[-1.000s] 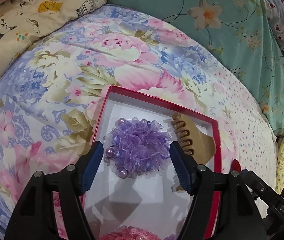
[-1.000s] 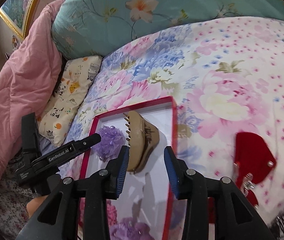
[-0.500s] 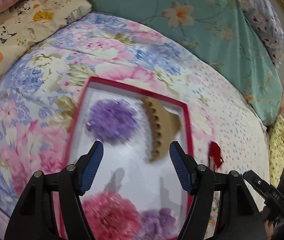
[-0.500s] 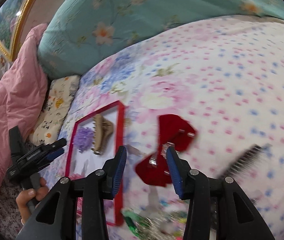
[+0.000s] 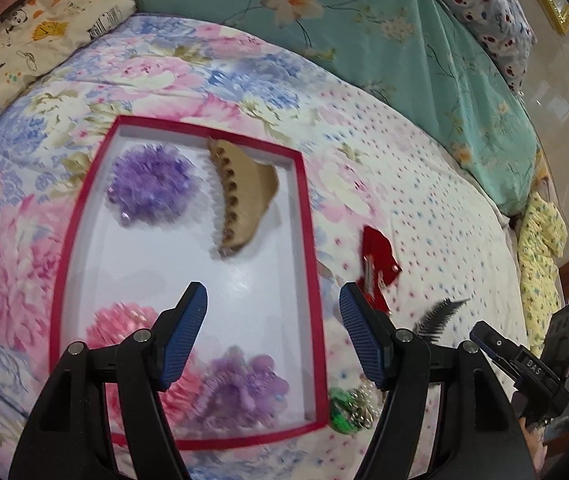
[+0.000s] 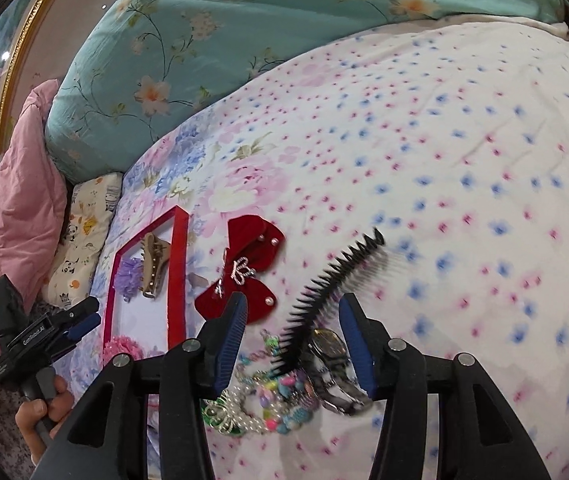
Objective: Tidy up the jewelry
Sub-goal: 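Grasp the red bow clip with the left tool while the right tool grasps the black comb clip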
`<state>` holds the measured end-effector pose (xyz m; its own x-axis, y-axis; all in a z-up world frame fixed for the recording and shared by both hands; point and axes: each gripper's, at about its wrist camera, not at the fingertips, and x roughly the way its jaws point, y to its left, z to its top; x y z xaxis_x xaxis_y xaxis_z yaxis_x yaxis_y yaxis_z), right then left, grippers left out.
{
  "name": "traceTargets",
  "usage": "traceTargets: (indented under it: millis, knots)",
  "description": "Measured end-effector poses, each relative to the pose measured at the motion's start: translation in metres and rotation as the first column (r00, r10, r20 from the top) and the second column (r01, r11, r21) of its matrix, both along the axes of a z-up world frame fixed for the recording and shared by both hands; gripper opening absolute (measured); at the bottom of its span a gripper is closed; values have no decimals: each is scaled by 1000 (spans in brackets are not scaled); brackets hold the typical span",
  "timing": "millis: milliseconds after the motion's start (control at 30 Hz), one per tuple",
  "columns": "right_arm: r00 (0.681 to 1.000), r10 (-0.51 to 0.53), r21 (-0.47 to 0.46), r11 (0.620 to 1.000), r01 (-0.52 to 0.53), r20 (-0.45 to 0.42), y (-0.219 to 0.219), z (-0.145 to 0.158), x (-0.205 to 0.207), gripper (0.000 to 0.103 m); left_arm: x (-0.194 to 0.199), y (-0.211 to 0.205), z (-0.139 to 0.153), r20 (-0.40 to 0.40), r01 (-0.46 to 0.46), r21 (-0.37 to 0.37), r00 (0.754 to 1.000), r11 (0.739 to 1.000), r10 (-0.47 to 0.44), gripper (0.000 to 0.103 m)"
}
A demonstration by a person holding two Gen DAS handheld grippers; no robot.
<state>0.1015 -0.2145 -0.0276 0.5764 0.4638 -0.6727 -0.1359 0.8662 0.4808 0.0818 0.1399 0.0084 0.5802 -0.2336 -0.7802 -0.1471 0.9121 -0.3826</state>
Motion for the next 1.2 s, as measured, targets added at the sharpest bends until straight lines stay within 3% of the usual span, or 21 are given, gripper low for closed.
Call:
traceTargets:
  millis: [133, 200, 567, 967, 1133, 1200]
  knots:
    - [1000, -7, -1, 1000, 7, -18, -4, -6, -4, 53, -7, -12, -2, -12, 19, 1, 1000, 1000, -19, 69]
    - [999, -7, 6, 1000, 7, -36, -3, -10, -6, 61, -8, -17, -4, -19, 31, 0, 999, 1000, -31, 69]
    - [995, 26, 22, 999, -24, -94, 17, -29, 16, 61, 11, -65, -5, -32, 153, 33, 988, 988, -152, 69]
    - [989, 1, 69, 998, 9, -146, 3, -46, 39, 58, 50, -109, -27, -88, 225, 71, 972, 972, -218, 69]
    - [989, 4, 80, 997, 8, -145, -1, -51, 43, 30, 74, -127, -40, -125, 258, 80, 961, 963, -247, 69]
    - [993, 5, 59, 998, 2, -118, 0, -46, 40, 8, 82, -134, -47, -144, 274, 96, 955, 957, -259, 69]
